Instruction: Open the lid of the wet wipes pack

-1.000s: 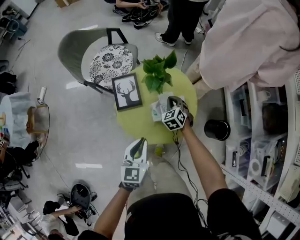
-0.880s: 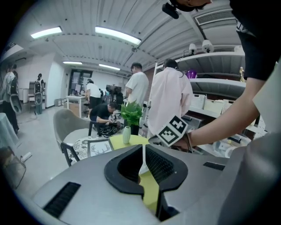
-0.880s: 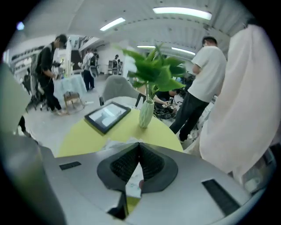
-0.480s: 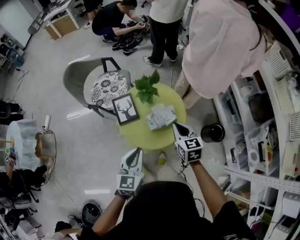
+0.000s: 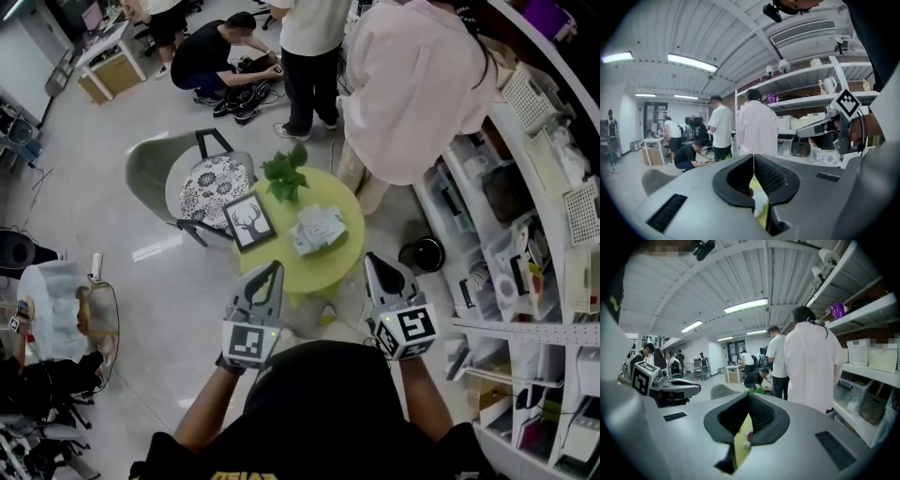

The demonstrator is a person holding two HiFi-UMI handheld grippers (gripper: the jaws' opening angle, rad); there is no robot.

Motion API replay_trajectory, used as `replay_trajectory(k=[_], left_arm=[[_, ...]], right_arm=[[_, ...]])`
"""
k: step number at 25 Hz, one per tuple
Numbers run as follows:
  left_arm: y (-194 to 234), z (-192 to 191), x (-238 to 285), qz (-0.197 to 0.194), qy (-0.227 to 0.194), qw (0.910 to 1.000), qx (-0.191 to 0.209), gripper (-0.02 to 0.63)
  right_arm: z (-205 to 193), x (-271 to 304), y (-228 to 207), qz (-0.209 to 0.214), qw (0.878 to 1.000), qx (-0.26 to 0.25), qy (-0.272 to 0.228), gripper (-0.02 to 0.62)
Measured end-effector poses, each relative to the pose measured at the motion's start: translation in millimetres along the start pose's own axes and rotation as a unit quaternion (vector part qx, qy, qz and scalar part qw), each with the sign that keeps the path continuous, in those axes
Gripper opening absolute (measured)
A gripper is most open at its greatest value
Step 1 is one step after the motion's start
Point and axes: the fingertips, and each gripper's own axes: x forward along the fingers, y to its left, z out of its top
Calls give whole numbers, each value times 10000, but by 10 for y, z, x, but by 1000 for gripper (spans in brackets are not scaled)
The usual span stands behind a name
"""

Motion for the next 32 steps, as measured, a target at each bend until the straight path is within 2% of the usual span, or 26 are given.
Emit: replay_trajectory(k=[7,11,18,23,32], left_arm=[[-17,221,5,-135,-123,9998,-53,18],[-58,258,55,-309,-143,9994,57,18],[-10,285,119,-437,-133,9989,-42,18],[-49,235,127,-629,-35,9980,-55,18],[-67,213,187,-732,22,9972,-132,18]], right_arm=[[92,-90,-66,-257,9991,92,-314,2],[103,-124,-188,-423,9987,80,-285,2],[71,-122,-309,-551,9983,53,-205,2],[74,-57,-268,-525,9985,14,-178,2],[43,18,-229,-432,9990,-79,-78,2]])
